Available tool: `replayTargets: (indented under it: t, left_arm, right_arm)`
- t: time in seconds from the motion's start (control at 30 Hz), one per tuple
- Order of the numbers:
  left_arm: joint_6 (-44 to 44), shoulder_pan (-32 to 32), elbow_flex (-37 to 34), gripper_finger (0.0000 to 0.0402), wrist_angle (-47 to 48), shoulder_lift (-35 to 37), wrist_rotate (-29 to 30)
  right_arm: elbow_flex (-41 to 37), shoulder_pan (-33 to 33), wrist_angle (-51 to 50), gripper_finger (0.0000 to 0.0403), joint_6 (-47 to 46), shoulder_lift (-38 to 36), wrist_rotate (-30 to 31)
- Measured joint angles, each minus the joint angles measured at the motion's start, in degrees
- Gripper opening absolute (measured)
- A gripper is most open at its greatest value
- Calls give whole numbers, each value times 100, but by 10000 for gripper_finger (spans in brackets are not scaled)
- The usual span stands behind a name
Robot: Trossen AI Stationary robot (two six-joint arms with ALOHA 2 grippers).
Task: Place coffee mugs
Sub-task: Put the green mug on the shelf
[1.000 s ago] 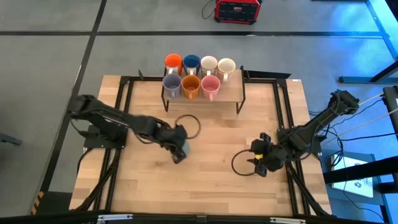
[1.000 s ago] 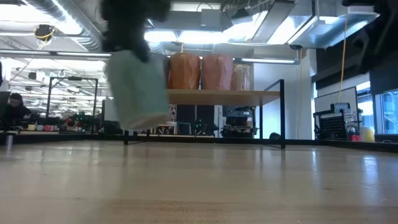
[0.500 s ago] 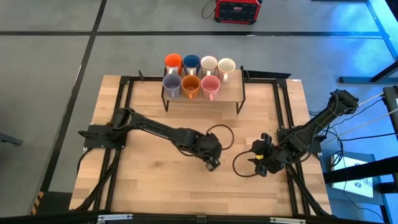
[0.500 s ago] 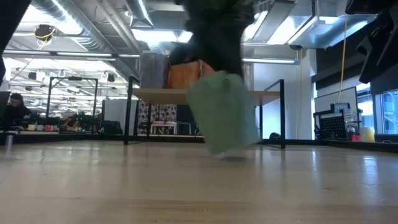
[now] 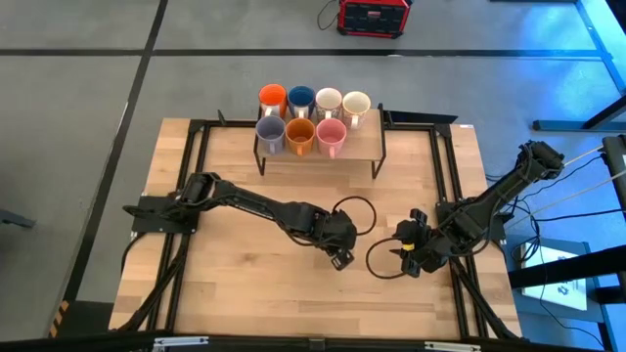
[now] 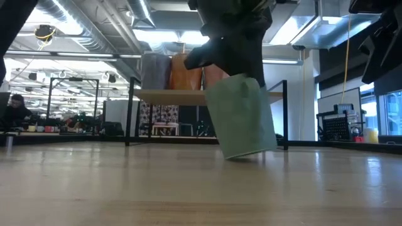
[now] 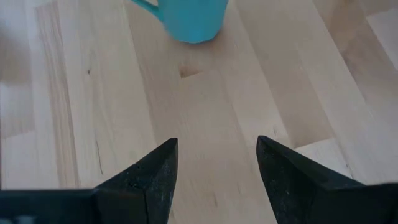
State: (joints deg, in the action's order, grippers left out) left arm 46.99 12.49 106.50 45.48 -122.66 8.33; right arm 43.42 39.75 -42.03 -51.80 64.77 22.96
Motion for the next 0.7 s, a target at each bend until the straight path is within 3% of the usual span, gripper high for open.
replayTargets:
  t: [0.3, 0.5, 0.7]
  left_arm:
    - [-152, -29, -2, 118, -151, -1, 64]
    - [-427, -76, 32, 119, -72, 96, -386]
    - [-908, 83, 208, 119, 523, 645, -273]
  right_arm:
    - [0, 0, 22, 202, 113, 0, 61]
    - [0, 0, 306, 202, 397, 0, 235]
    - [-4, 4, 1392, 202, 1043, 220, 368]
